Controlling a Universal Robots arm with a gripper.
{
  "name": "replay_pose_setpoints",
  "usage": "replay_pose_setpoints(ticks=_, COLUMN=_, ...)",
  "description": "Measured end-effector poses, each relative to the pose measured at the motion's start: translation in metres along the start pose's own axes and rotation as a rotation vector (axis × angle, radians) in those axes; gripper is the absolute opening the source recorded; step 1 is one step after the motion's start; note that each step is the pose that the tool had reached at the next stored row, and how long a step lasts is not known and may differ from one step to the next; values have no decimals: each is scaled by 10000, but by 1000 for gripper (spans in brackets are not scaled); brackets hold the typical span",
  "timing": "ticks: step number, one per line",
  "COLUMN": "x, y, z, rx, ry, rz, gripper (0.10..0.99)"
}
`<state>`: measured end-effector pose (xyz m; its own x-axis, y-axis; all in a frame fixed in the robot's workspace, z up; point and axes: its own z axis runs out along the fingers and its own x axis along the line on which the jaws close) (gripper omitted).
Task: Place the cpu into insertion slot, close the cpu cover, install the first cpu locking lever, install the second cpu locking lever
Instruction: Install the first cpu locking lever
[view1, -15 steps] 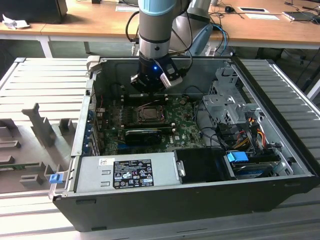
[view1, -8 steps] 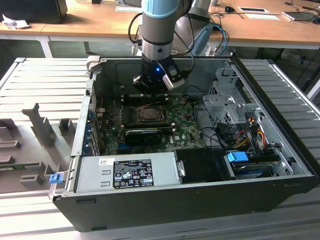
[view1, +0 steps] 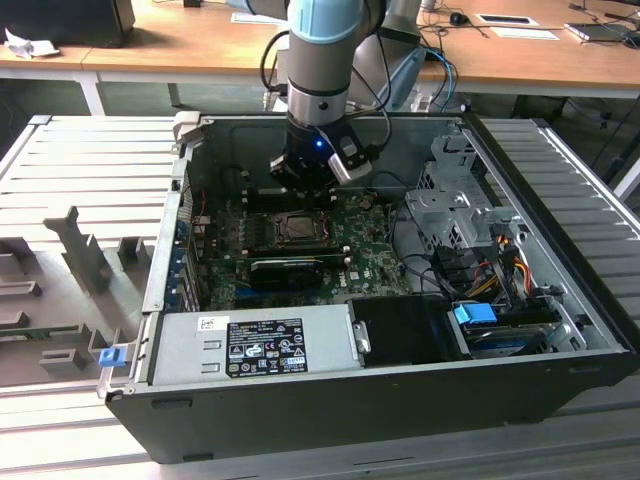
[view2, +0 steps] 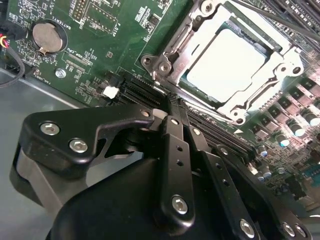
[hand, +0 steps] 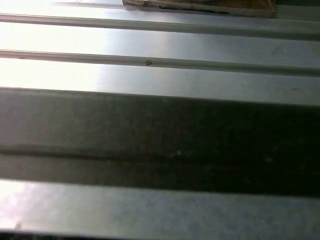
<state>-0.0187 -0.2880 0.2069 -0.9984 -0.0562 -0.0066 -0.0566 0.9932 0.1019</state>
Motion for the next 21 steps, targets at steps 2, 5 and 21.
replay_pose_setpoints(ticks=2, x=0, y=-1, z=3, rx=2, ry=1, rz=3, gripper=106)
replay_pose_setpoints(ticks=5, x=-2, y=-4, z=8, rx=-2, ry=-1, rz=1, gripper=106)
replay_pose_setpoints(ticks=21, x=-11, y=-35, z=34, rx=-1, ry=-3, rz=8, gripper=106)
